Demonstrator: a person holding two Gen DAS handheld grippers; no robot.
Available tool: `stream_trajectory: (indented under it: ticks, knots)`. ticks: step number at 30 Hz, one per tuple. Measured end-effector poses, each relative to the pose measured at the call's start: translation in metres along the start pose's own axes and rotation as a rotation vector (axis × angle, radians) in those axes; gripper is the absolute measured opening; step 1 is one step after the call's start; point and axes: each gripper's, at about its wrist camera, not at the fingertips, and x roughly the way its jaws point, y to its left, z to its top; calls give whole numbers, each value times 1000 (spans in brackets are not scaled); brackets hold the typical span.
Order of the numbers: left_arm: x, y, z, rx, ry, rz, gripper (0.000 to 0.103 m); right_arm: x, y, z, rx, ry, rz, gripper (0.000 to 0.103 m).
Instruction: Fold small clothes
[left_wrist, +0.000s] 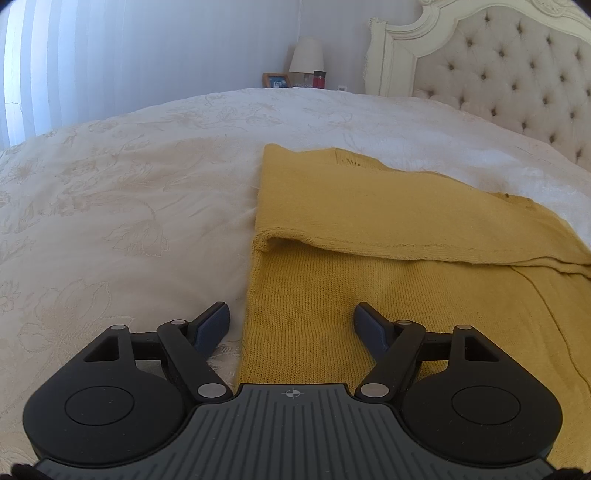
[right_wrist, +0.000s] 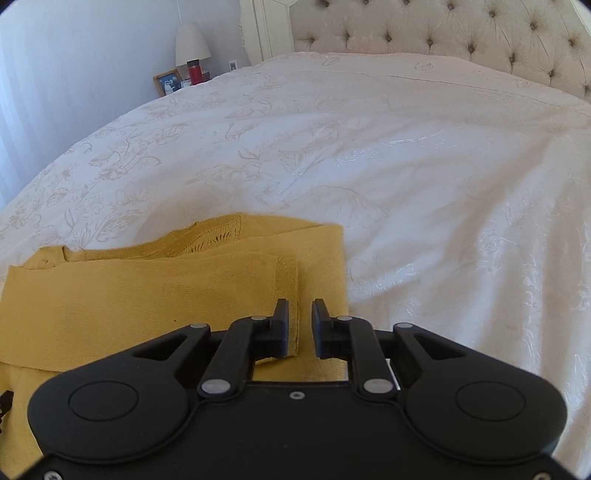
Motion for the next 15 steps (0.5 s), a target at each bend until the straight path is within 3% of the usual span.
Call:
stream_trajectory:
  ticks: [4, 9, 15]
  knots:
    - [1, 0, 2, 6, 13, -10, 78, -37, -9, -18, -6, -3, 10, 43]
    - [1, -2, 5, 30, 36, -25, 84, -81, -15, -50, -21, 33, 59, 56]
    - [-12, -11, 8, 140, 92, -5, 87, -118, -12, -81, -53, 97, 104, 66]
